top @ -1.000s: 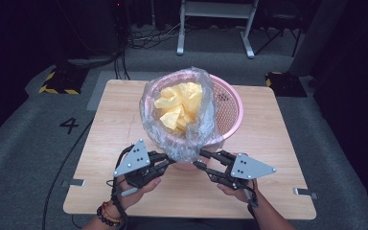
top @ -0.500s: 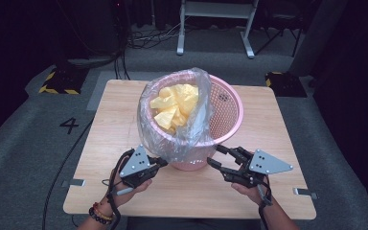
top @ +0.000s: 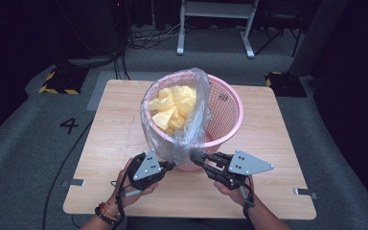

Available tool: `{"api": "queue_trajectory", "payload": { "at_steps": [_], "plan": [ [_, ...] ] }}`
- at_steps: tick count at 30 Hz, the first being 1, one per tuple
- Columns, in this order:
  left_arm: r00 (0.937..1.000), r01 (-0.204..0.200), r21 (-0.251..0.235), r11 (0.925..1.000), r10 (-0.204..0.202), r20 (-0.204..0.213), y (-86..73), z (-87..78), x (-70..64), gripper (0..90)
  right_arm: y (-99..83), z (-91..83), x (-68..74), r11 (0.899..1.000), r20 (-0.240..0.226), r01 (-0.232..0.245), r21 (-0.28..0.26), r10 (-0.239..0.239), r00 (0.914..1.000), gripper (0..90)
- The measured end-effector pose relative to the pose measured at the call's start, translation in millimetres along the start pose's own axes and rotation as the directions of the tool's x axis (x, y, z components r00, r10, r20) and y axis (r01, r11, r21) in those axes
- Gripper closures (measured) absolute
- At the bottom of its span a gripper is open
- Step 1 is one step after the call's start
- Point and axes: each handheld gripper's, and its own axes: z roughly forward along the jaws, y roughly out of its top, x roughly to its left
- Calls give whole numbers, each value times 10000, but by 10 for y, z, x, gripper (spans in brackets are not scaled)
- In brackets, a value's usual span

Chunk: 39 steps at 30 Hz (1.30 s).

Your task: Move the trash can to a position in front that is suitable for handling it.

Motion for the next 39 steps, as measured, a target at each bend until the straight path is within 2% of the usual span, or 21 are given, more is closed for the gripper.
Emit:
{"api": "queue_trajectory", "payload": {
  "at_steps": [2, 4, 6, 7, 8, 11, 13, 14, 16, 18, 20, 24, 27, 29, 31, 33, 34, 35, 37, 38, 39],
  "plan": [
    [9996, 271, -394, 9989, -271, 13, -32, -42, 12, 894, -12, 62, -15, 10000, 31, 61, 58, -61, 10000, 891],
    [9992, 337, -913, 9953, -314, 264, -43, -131, -9, 823, -35, 102, -45, 10000, 26, 27, 66, -27, 10000, 899],
    [9995, 285, -1204, 9923, -295, -63, -30, -235, -41, 625, -54, 130, -64, 9998, 82, 116, 181, -117, 9999, 900],
    [9985, 530, -1415, 9885, -538, -23, -22, -290, -41, 497, -62, 141, -65, 9994, 126, 240, 261, -243, 9996, 900],
    [9972, 743, -1751, 9817, -748, 41, -17, -354, -35, 402, -68, 152, -61, 9990, 133, 292, 324, -297, 9995, 900],
    [9919, 1100, -2664, 9576, -1228, -319, 20, -534, 9, 231, -77, 182, -36, 9972, 129, 514, 541, -522, 9986, 900],
    [9848, 1284, -3070, 9430, -1577, -726, 72, -621, 59, 198, -95, 209, -12, 9952, 76, 649, 726, -656, 9978, 900],
    [9831, 1385, -3228, 9363, -1693, -692, 101, -655, 90, 169, -108, 228, -5, 9938, 55, 733, 837, -740, 9972, 900],
    [9799, 1520, -3265, 9329, -1855, -737, 174, -686, 130, 157, -135, 268, 6, 9910, -15, 830, 1050, -833, 9965, 900],
    [9798, 1406, -3290, 9338, -1791, -895, 240, -684, 135, 155, -158, 311, 2, 9891, -155, 853, 1203, -841, 9963, 900],
    [9801, 1276, -3153, 9404, -1683, -1052, 310, -643, 117, 153, -181, 356, 10, 9853, -226, 955, 1415, -933, 9954, 900],
    [9769, 1433, -2655, 9534, -1793, -1165, 442, -507, 83, 152, -228, 428, 42, 9751, -331, 1294, 1800, -1254, 9916, 900],
    [9678, 1579, -2310, 9601, -1969, -1569, 497, -401, 67, 153, -259, 455, 63, 9686, -398, 1493, 1987, -1442, 9887, 900],
    [9650, 1685, -1987, 9655, -2026, -1663, 509, -338, 66, 155, -274, 464, 82, 9632, -484, 1661, 2112, -1594, 9860, 900],
    [9568, 1840, -1582, 9701, -2136, -1970, 504, -286, 61, 154, -290, 475, 117, 9548, -502, 1927, 2261, -1861, 9812, 900],
    [9511, 1950, -1274, 9725, -2192, -2175, 497, -252, 59, 220, -308, 500, 171, 9384, -551, 2339, 2545, -2274, 9722, 900],
    [9458, 1961, -1264, 9724, -2216, -2373, 490, -254, 62, 246, -322, 513, 199, 9298, -553, 2568, 2635, -2513, 9663, 900],
    [9413, 1948, -1231, 9731, -2207, -2553, 485, -262, 69, 311, -337, 523, 221, 9239, -584, 2691, 2720, -2633, 9629, 900],
    [9353, 1860, -1080, 9766, -2096, -2850, 471, -287, 91, 454, -365, 530, 246, 9210, -740, 2751, 2757, -2650, 9614, 900],
    [9357, 1806, -1118, 9772, -2058, -2864, 454, -307, 108, 535, -379, 527, 254, 9212, -815, 2775, 2726, -2653, 9607, 900],
    [9395, 1802, -1207, 9762, -2072, -2727, 432, -324, 126, 647, -393, 524, 258, 9213, -858, 2776, 2723, -2641, 9607, 900]
  ]
}}
